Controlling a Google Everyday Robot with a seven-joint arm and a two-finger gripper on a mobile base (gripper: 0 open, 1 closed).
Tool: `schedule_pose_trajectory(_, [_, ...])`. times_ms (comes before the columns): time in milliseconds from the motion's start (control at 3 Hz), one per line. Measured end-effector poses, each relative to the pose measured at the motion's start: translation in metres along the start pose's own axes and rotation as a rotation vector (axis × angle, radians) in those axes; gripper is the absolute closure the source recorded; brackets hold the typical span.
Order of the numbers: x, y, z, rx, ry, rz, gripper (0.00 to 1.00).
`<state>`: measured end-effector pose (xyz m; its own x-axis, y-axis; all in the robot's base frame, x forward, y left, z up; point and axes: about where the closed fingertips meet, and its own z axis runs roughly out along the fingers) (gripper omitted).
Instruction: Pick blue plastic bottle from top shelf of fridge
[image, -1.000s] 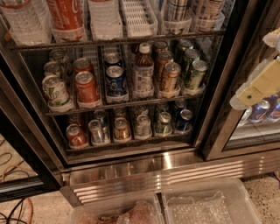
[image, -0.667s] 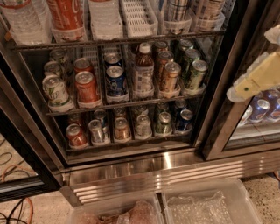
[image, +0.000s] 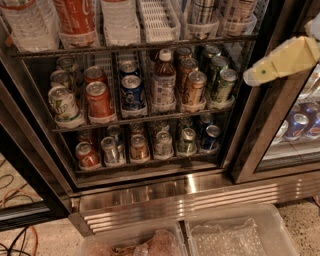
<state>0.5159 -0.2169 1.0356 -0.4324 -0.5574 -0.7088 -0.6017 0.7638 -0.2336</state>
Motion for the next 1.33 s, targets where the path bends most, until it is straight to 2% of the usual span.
schedule_pose_trajectory(333, [-0.022, 0.001, 0.01, 0.016, -0.086, 0.039, 0.0])
schedule_pose_trajectory(1000, [-0.03, -0.005, 0.006, 0.043, -0.118, 0.048, 0.0])
schedule_pose_trajectory(1333, [-0.04, -0.008, 0.01, 0.087, -0.172, 0.11, 0.0])
